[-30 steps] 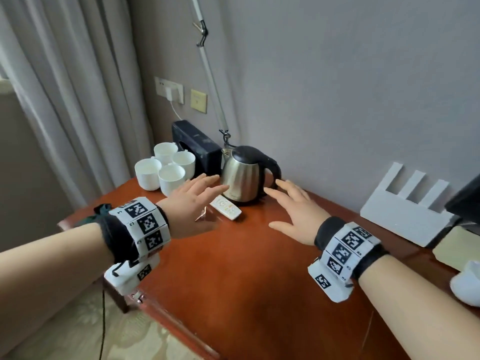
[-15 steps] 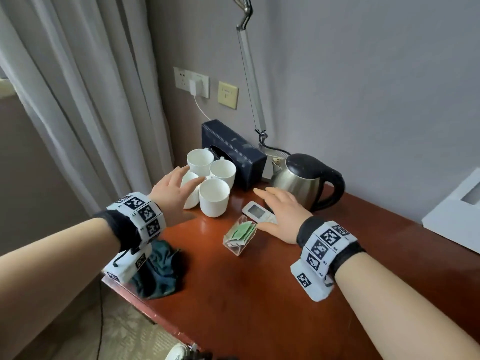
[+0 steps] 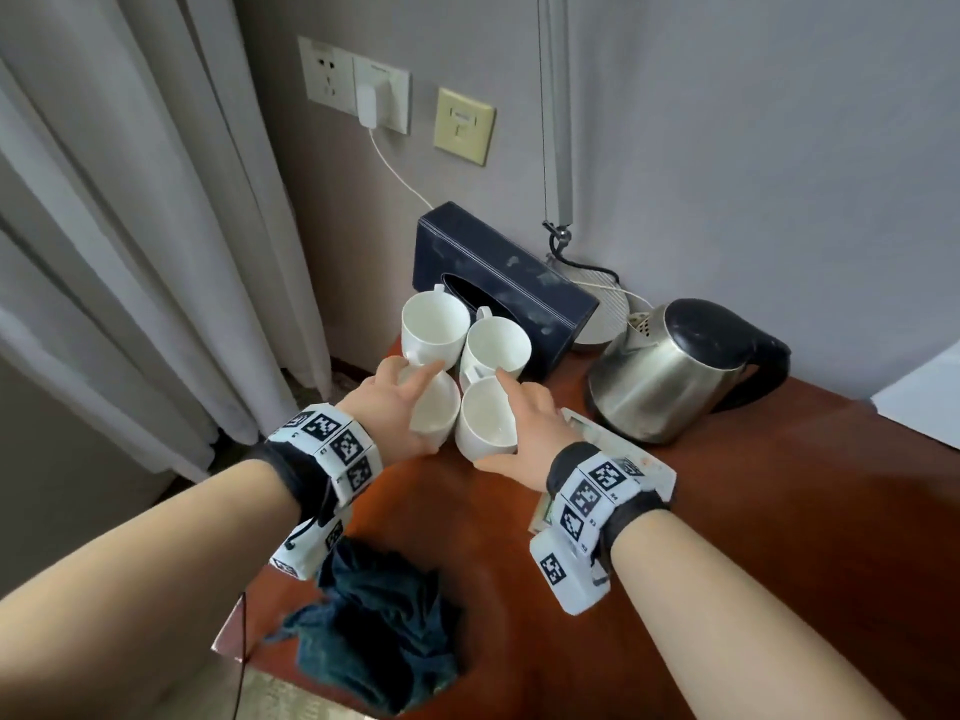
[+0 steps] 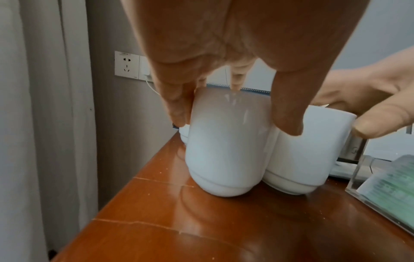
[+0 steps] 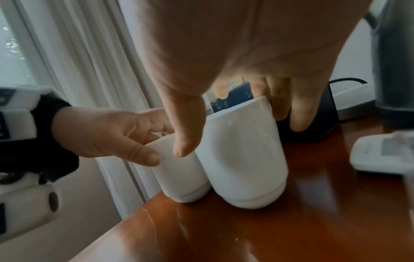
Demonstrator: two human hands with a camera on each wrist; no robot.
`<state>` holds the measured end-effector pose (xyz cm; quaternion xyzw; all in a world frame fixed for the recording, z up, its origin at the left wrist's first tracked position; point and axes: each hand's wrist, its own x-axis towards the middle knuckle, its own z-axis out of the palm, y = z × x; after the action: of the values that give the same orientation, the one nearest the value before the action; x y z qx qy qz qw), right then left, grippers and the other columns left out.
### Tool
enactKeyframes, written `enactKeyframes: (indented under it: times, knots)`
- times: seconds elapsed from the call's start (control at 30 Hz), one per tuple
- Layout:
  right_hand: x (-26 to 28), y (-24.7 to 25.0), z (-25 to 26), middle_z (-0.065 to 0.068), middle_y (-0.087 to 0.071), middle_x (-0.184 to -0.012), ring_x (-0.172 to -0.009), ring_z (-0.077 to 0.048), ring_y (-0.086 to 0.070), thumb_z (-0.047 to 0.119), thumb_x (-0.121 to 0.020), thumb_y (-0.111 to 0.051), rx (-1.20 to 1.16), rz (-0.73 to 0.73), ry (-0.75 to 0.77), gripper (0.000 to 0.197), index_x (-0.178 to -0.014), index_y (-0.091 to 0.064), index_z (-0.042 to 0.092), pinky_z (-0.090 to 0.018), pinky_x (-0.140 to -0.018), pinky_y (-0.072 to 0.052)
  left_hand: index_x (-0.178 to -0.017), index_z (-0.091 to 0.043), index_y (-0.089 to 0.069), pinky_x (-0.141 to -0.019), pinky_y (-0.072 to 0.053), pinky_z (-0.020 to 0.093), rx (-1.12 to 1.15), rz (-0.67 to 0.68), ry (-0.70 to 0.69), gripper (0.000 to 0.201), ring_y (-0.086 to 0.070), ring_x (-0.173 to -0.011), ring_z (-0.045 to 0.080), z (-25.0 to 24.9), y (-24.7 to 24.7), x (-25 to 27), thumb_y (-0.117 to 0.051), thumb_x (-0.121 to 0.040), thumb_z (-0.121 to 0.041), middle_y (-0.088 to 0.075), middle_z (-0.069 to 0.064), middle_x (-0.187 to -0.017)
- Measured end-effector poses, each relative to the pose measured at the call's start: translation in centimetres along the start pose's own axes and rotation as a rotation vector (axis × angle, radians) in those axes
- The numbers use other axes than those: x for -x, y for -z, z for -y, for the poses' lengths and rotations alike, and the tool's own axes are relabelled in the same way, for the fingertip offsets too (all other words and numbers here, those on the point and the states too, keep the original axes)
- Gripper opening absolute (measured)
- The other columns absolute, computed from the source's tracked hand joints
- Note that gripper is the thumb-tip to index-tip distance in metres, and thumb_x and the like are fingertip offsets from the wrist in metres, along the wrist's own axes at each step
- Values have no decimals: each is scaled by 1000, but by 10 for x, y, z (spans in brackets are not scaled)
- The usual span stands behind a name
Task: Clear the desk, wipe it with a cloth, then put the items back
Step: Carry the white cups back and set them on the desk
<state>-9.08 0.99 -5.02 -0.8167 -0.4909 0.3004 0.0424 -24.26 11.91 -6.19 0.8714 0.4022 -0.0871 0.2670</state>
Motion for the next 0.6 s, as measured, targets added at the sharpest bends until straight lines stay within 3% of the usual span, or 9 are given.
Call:
enactKeyframes:
  times: [0.13,0.3,0.6]
  knots:
    - [-11,-9,10,-3,-12,-148,-134,-27,-28,40,-75,-72,-115,-74,-47,107,-147,7,38,-38,-111,-31,-148,-35,-3,-108,-35,39,-33,-7,-12,97,-32,-132,30,4,-4,-11,-67,-77,-49,-18,9,-146]
    - [-12,-9,13,-3,-19,-146,-133,-26,-32,37,-73,-73,-199,-131,-68,106,-147,3,36,-38,-107,-36,-141,-34,-17,-99,-41,37,-15,-60,-38,81,-39,-122,28,6,-2,-13,-63,-76,-51,-31,7,-130]
    - [20,16,7,-2,-24,-144,-129,-23,-40,34,-70,-76,-241,-223,2,106,-147,-2,37,-34,-100,-38,-142,-26,-22,-99,-44,37,4,-131,-69,82,-40,-121,26,-2,13,17,-66,-77,-49,-29,5,-134]
